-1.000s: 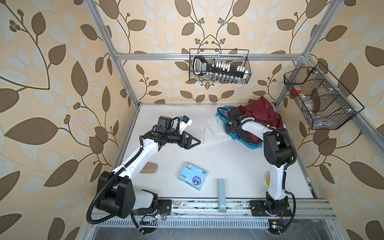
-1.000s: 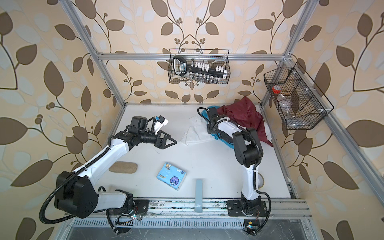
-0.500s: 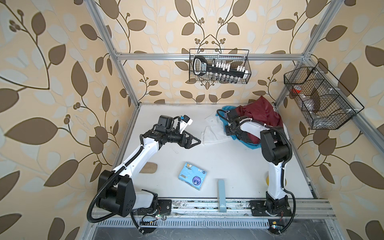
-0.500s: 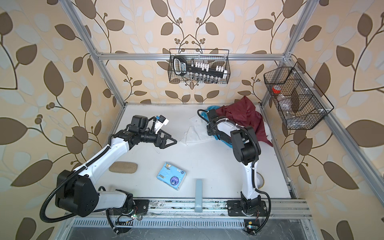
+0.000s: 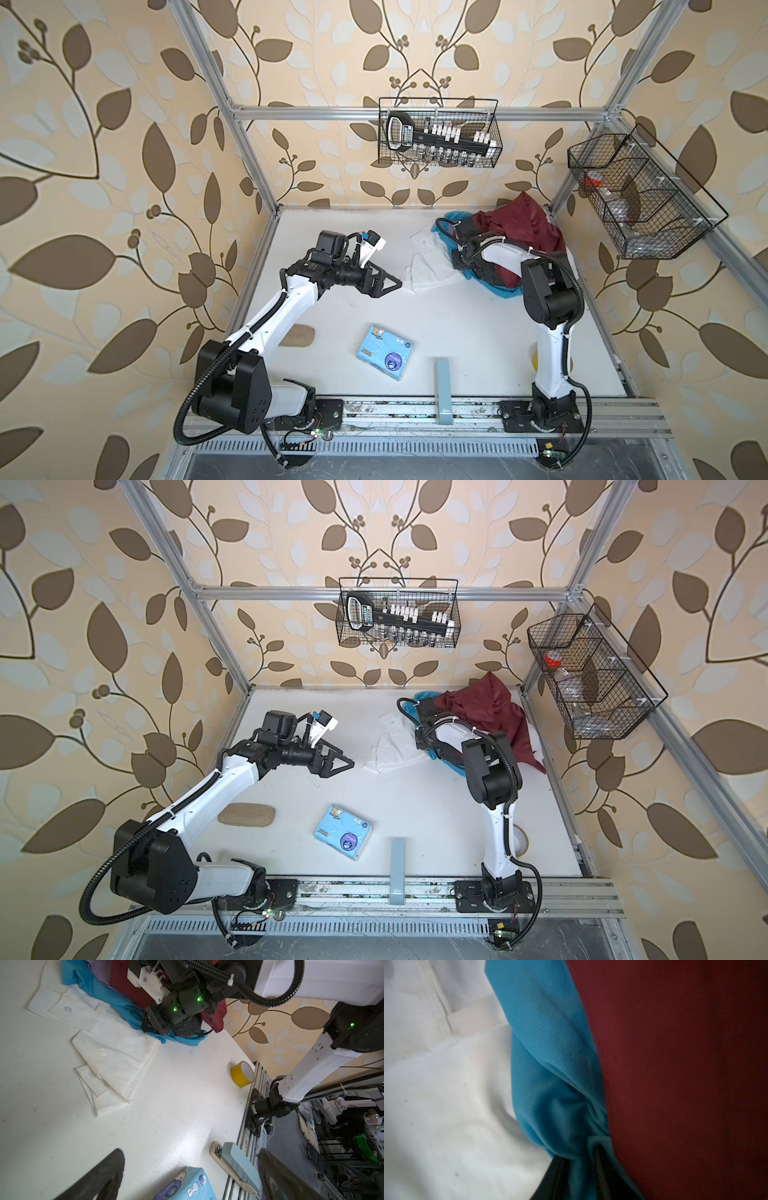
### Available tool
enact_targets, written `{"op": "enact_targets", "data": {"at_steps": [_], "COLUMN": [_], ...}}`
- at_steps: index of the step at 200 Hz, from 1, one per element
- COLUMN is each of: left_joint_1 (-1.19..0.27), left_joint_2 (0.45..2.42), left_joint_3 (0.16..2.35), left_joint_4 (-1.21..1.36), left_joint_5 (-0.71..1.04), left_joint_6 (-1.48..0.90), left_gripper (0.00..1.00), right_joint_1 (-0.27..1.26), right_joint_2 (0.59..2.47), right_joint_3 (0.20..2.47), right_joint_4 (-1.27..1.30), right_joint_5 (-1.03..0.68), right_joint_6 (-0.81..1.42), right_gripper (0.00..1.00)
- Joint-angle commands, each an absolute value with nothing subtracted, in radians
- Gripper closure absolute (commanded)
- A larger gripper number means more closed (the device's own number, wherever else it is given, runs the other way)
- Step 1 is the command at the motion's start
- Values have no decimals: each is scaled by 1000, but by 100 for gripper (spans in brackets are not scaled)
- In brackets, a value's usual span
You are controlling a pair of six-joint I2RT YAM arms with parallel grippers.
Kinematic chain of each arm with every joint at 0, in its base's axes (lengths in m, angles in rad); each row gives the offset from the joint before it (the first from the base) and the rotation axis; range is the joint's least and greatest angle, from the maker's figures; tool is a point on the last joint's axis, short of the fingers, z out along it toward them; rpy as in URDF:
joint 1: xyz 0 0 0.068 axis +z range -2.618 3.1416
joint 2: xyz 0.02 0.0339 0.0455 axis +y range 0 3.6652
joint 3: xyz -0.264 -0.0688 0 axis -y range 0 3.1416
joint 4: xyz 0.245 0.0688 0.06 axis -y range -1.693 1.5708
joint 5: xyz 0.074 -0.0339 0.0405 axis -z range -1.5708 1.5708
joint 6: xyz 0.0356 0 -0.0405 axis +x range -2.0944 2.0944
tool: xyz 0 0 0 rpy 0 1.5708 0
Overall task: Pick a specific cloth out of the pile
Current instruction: 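Close the right gripper on the turquoise shirt under the maroon shirt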
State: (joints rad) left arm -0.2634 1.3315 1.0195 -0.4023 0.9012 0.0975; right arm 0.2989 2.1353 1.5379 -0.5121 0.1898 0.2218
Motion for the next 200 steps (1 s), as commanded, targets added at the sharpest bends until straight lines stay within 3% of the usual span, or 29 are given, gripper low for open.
{"op": "enact_targets", "data": {"at_steps": [1,94,159,175,200], "left_joint_1": [-274,-283,-285,-285,-285], "left_joint_2": [1318,1302,1304,1305,1305], "left_joint_3": [1055,1053,1057,1055,1060], "left_joint_4": [-428,-429,-432,-432,-434], "left_joint_5": [898,888,887,887,887], "left_joint_6": [114,115,117,117,117], "left_gripper": [1,1,1,1,1], "right_joint_1": [291,265,257,256,256], "right_joint_2": [2122,2091,2085,2085,2062], "right_joint_3": [1532,1483,1468,1465,1463], "right_joint_4": [-541,-506,-501,-502,-505], "right_joint_5": [165,43,35,41,65], "right_joint_6": [225,255,258,258,259], "right_gripper": [68,76,90,100,100]}}
